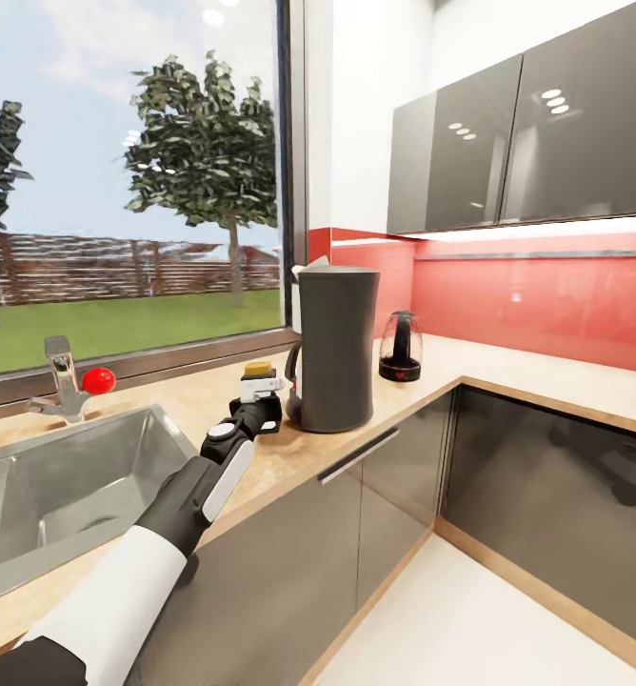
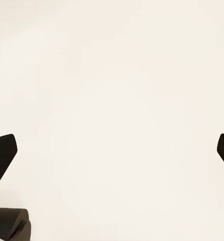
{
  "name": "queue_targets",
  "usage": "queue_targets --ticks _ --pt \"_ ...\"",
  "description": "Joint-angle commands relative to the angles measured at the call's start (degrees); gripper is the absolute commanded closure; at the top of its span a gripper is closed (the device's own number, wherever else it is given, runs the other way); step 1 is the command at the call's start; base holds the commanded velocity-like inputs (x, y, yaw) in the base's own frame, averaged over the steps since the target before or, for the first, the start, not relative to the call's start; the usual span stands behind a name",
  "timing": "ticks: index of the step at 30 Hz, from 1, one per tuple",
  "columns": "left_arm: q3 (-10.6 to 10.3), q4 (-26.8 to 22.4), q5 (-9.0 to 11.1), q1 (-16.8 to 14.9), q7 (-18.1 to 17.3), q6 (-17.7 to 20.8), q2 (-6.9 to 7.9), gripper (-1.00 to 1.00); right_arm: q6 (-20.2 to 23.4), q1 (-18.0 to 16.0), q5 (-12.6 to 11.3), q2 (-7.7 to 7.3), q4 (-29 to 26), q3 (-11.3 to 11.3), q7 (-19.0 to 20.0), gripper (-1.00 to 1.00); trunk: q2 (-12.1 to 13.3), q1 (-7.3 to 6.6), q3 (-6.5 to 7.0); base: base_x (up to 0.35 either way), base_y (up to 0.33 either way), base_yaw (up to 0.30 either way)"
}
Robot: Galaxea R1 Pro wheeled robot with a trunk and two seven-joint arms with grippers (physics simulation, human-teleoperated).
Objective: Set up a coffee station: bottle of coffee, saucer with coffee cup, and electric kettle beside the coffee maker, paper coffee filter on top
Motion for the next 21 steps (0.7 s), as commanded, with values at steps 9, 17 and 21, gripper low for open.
queue_targets --ticks 9,17,21 --pt "-0.15 -0.12 0.45 -0.05 0.48 0.18 0.08 1.00 -0.19 -0.04 -0.06 -0.02 0.05 0.07 0.18 -1.00 -1.64 0.87 -0.79 0.000 0.000 0.000" --pt "-0.15 -0.14 0.45 -0.05 0.50 0.19 0.05 1.00 -0.19 -0.04 -0.06 -0.02 0.05 0.07 0.20 -1.00 -2.84 1.53 -1.33 0.000 0.000 0.000" --pt "-0.15 -0.16 0.45 -0.05 0.50 0.18 0.08 1.00 -0.19 -0.04 -0.06 -0.02 0.05 0.07 0.19 -1.00 -3.25 1.75 -1.51 0.000 0.000 0.000"
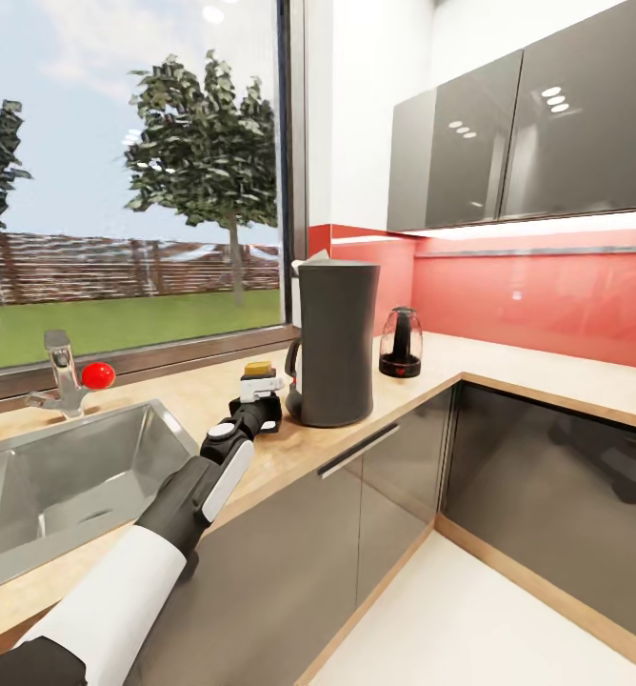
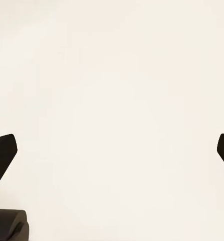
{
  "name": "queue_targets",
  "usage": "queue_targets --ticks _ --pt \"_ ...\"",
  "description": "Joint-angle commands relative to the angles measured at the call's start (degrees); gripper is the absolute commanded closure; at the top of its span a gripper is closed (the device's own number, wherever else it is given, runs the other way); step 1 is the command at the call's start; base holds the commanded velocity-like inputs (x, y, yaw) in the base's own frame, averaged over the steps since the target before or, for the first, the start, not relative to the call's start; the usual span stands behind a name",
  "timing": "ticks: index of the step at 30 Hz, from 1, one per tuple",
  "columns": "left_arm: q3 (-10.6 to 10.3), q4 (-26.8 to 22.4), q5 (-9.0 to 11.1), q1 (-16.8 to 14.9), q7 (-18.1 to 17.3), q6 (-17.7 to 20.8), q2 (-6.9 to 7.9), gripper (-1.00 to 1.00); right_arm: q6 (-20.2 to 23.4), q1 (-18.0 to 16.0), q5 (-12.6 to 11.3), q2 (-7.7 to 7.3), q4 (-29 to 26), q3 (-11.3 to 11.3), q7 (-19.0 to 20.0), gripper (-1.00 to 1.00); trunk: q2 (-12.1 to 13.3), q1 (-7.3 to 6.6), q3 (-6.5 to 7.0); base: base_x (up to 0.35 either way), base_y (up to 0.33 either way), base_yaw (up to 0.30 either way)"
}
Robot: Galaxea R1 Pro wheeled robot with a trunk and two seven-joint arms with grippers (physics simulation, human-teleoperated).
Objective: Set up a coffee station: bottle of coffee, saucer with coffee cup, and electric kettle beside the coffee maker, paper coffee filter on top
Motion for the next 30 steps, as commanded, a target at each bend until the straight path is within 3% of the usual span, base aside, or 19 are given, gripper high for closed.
queue_targets --ticks 1,14,30 --pt "-0.15 -0.09 0.48 -0.05 0.46 0.20 0.04 1.00 -0.19 -0.04 -0.06 -0.02 0.05 0.07 0.19 -1.00 -0.04 -0.01 -0.07 0.000 0.000 0.000" --pt "-0.15 -0.09 0.48 -0.05 0.46 0.22 0.00 1.00 -0.19 -0.04 -0.06 -0.02 0.05 0.08 0.19 -1.00 -1.24 0.65 -0.61 0.000 0.000 0.000" --pt "-0.15 -0.09 0.48 -0.05 0.46 0.24 0.02 1.00 -0.19 -0.04 -0.06 -0.02 0.05 0.07 0.21 -1.00 -4.85 2.63 -2.22 0.000 0.000 0.000"
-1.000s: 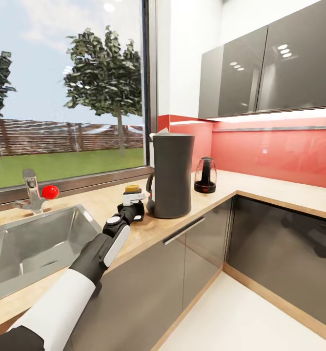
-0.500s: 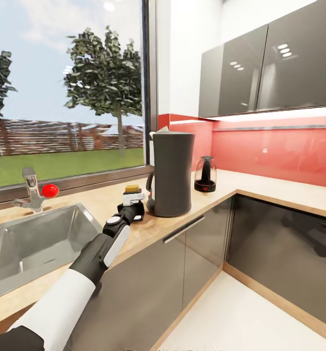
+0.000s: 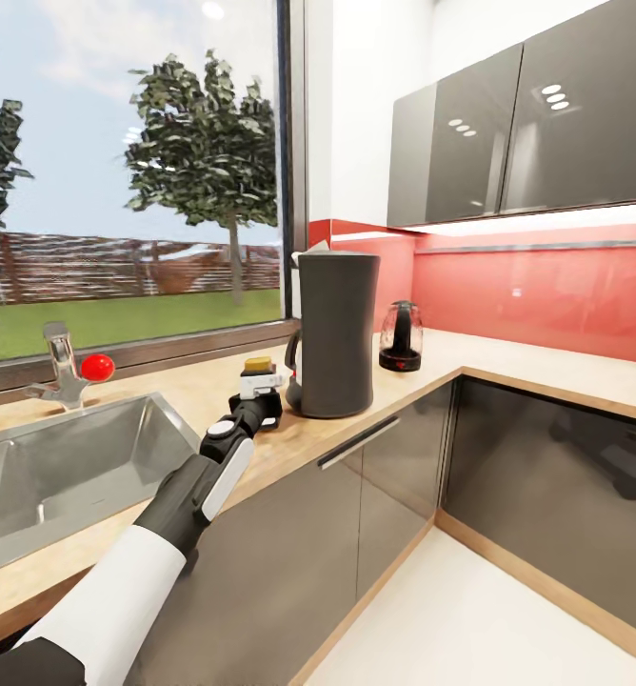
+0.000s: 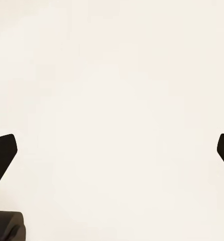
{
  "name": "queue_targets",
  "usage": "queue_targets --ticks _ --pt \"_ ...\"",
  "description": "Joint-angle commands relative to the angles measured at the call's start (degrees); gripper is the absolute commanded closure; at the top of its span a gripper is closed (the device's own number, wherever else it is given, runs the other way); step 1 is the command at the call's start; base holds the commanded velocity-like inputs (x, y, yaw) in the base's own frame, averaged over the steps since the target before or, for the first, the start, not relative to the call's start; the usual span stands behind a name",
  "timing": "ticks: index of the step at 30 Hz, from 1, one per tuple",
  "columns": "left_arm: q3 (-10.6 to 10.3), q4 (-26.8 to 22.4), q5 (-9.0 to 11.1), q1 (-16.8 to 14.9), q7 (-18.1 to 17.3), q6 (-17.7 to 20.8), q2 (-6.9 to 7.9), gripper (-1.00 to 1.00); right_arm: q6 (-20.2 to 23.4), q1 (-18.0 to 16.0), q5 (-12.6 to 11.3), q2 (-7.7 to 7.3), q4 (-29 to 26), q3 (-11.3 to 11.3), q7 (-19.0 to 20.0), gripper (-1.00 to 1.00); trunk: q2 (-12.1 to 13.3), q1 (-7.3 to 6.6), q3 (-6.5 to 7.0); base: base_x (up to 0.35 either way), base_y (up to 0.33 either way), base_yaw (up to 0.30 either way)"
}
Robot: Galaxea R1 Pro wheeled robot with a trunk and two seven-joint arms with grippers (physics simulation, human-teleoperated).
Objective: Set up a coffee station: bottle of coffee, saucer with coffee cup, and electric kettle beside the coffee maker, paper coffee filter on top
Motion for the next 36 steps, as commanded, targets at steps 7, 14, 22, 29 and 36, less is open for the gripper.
queue_targets --ticks 7,14,22,29,36 --pt "-0.14 1.22 1.12 -0.02 0.41 0.18 0.01 1.00 -0.19 -0.04 -0.06 -0.02 0.05 0.07 0.18 -1.00 -0.03 0.00 -0.08 0.000 0.000 0.000" --pt "-0.11 1.28 1.12 -0.02 0.41 0.18 0.09 1.00 -0.19 -0.04 -0.06 -0.02 0.05 0.07 0.17 -1.00 -0.03 0.00 -0.08 0.000 0.000 0.000" --pt "-0.08 1.30 1.12 -0.02 0.41 0.18 0.13 1.00 -0.19 -0.04 -0.06 -0.02 0.05 0.07 0.17 -1.00 -0.03 0.00 -0.08 0.000 0.000 0.000" --pt "-0.06 1.30 1.12 -0.02 0.41 0.18 0.13 -1.00 -0.19 -0.04 -0.06 -0.02 0.05 0.10 0.14 -1.00 -0.03 0.00 -0.08 0.000 0.000 0.000" --pt "-0.05 1.30 1.12 -0.02 0.41 0.18 0.13 -1.00 -0.19 -0.04 -0.06 -0.02 0.05 0.08 0.16 -1.00 -0.03 0.00 -0.08 0.000 0.000 0.000"
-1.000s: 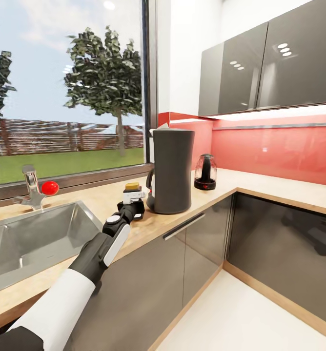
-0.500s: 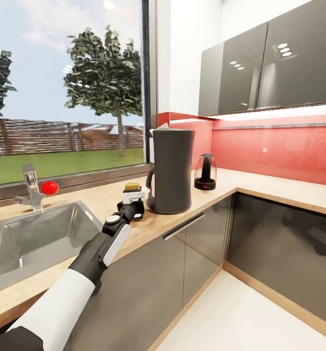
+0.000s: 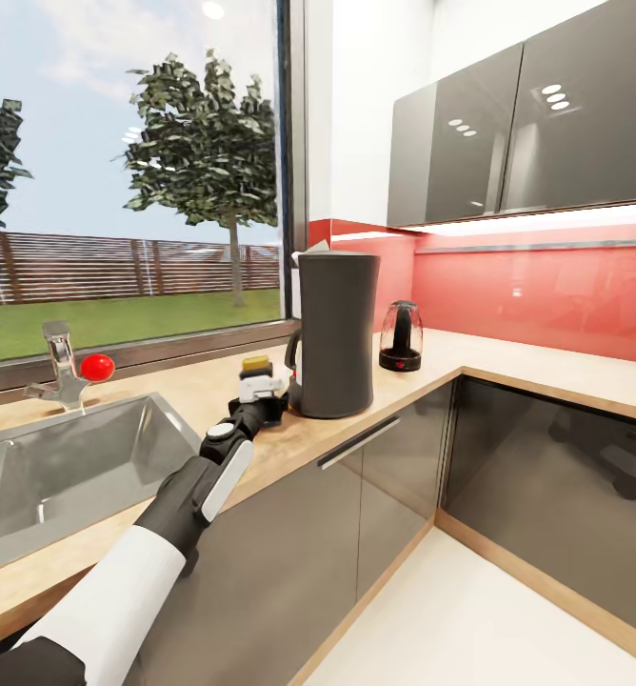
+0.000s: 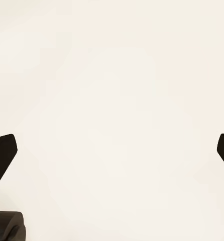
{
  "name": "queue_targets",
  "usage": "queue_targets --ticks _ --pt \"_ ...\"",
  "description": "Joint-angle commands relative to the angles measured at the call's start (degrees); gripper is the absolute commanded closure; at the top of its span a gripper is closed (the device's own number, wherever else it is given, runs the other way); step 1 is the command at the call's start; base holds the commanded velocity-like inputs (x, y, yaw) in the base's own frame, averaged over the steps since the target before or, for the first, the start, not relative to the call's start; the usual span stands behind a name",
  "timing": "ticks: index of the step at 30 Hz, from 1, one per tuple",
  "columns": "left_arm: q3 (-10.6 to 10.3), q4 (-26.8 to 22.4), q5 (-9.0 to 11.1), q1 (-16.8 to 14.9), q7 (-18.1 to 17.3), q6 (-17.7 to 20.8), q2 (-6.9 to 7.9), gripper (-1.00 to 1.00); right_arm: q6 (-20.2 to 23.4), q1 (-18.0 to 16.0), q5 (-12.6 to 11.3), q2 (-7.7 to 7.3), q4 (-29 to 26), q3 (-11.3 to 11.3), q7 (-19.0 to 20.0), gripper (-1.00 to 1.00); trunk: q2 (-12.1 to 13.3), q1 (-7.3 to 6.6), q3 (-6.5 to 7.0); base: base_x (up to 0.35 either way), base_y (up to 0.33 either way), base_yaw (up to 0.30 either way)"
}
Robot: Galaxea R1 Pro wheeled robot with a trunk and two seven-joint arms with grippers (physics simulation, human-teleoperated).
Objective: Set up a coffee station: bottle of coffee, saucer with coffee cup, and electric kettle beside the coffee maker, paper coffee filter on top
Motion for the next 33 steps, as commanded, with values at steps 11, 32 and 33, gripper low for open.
queue_targets --ticks 11,32,33 --pt "-0.15 -0.08 0.60 -0.05 0.50 0.14 0.03 -1.00 -0.19 -0.04 -0.06 -0.02 0.05 0.07 0.17 -1.00 -0.03 -0.01 -0.07 0.000 0.000 0.000" --pt "-0.15 -0.10 0.60 -0.05 0.50 0.14 0.03 -1.00 -0.19 -0.04 -0.06 -0.02 0.05 0.07 0.17 -1.00 -0.03 -0.01 -0.07 0.000 0.000 0.000" --pt "-0.15 -0.11 0.60 -0.05 0.50 0.14 0.03 -1.00 -0.19 -0.04 -0.06 -0.02 0.05 0.07 0.16 -1.00 -0.03 -0.01 -0.07 -0.077 0.000 0.000"
